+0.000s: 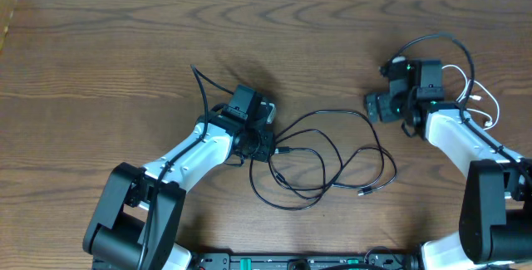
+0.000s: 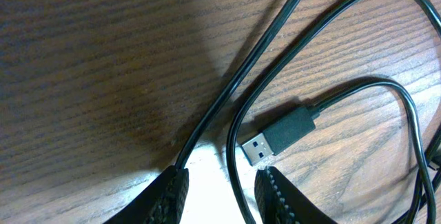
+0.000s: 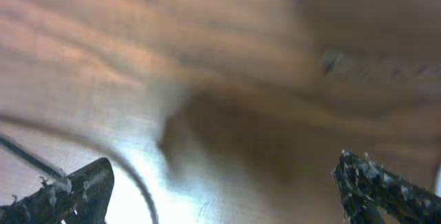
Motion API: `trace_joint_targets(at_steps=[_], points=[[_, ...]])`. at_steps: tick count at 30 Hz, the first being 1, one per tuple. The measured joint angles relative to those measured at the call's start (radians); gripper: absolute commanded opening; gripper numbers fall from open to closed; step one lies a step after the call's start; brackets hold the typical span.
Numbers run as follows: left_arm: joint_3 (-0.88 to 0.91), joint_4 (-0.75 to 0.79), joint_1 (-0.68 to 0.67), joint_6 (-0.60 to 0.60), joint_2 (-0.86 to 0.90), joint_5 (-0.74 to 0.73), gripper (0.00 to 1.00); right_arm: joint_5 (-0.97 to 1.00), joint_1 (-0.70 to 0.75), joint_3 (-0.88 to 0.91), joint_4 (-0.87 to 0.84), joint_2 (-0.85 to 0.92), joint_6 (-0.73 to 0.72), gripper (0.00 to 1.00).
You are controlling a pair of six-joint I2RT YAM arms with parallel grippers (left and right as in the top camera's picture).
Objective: Untangle cables
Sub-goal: 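Move the open right gripper back toward the black cable at center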
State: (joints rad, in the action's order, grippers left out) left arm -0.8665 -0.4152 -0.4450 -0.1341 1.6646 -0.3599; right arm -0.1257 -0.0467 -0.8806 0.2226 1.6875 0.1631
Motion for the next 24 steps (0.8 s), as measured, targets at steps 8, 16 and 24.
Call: trace_joint_targets(at_steps=[8, 16, 24], points=[[0.0, -0.01, 0.0, 0.0, 0.0, 0.0, 0.4, -0.007, -0.004, 0.0, 0.056, 0.0, 0.0, 0.99], [0.0, -0.006, 0.0, 0.0, 0.0, 0.0, 0.4, -0.009, -0.004, 0.0, 0.057, 0.0, 0.0, 0.99], [0.0, -0.006, 0.0, 0.0, 0.0, 0.0, 0.4, -0.009, -0.004, 0.0, 0.057, 0.0, 0.0, 0.99]])
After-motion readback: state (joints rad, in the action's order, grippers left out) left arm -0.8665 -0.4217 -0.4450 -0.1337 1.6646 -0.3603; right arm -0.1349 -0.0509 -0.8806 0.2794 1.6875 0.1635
